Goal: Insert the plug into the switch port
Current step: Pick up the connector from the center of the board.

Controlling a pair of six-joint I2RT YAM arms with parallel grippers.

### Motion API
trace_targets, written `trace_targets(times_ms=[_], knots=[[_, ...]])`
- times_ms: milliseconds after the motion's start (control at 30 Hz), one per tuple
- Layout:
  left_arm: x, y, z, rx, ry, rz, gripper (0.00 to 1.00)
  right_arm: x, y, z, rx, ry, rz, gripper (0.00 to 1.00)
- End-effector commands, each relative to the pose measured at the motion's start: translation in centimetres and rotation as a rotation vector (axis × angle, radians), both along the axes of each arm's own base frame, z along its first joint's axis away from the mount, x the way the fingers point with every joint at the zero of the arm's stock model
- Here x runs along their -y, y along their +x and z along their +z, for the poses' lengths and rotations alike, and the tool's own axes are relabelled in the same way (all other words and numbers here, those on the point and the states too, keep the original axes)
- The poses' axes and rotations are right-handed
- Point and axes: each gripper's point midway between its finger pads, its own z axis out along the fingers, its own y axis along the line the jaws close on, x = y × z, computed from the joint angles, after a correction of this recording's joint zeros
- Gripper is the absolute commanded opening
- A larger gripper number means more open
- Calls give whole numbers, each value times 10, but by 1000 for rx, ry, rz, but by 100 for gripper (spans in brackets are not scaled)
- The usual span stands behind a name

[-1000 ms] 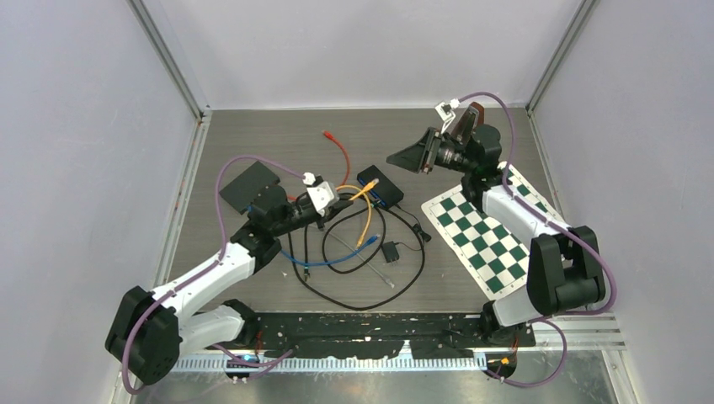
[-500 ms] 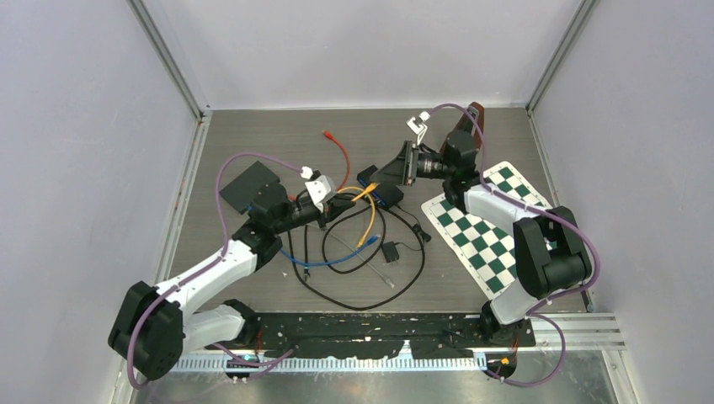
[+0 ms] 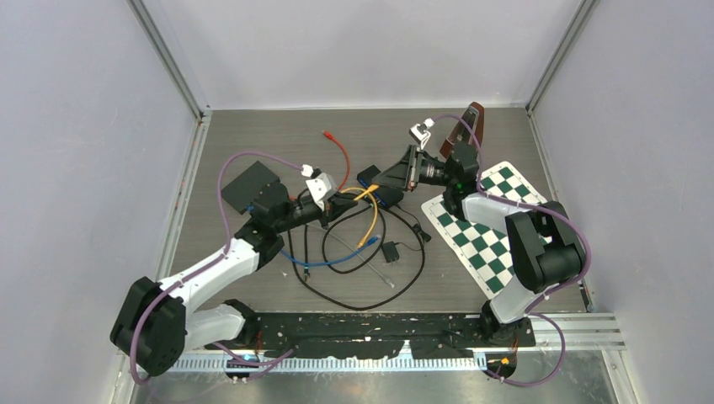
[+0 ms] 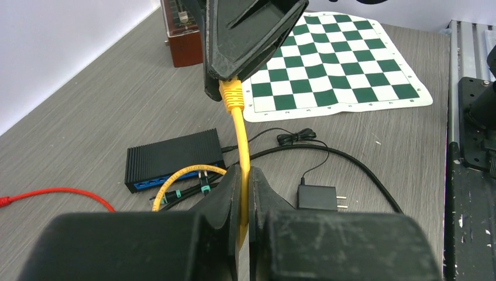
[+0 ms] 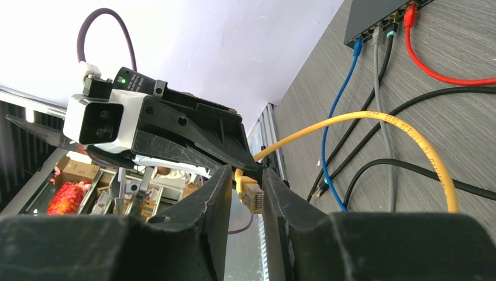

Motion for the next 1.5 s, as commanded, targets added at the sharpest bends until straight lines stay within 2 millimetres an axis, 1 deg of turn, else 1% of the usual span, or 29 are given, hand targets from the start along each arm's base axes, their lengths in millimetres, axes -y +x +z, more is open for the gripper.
trace_targets(times_ms=[0, 67, 133, 267, 433, 467, 533, 600, 833, 967, 1067, 1167, 1333, 1467], knots=[[2, 11, 32, 70, -75, 27, 0, -1, -6, 21, 61, 53, 2, 30], [3, 13, 33, 66, -73, 32, 0, 0, -4, 22, 55, 63, -10, 24], [3, 16, 32, 58, -60, 39, 3, 0, -3, 23, 48, 72, -23, 19], [1, 17, 29, 63, -44, 47, 8, 1, -1, 26, 45, 80, -44, 16], [-5, 20, 25, 78, 0, 78, 25, 1, 4, 25, 30, 82, -76, 15], [-5, 20, 26, 81, 0, 75, 29, 1, 5, 24, 27, 83, -81, 15], [-1, 19, 32, 84, -9, 52, 38, -1, 6, 22, 19, 82, -83, 14], [4, 19, 36, 77, -12, 32, 43, -3, 7, 18, 10, 79, -83, 14], [17, 27, 46, 99, 9, -1, 44, -16, 7, 11, -5, 64, -75, 13], [26, 26, 39, 103, 47, -24, 41, -17, 8, 10, -11, 62, -84, 13], [26, 27, 32, 98, 67, -17, 39, -17, 9, 10, -13, 62, -89, 13], [23, 28, 30, 101, 80, -2, 37, -17, 8, 10, -15, 60, -93, 13], [23, 27, 33, 113, 77, -1, 31, -20, 9, 12, -10, 58, -92, 13], [24, 27, 35, 121, 76, -4, 30, -22, 9, 12, -10, 57, -92, 13]])
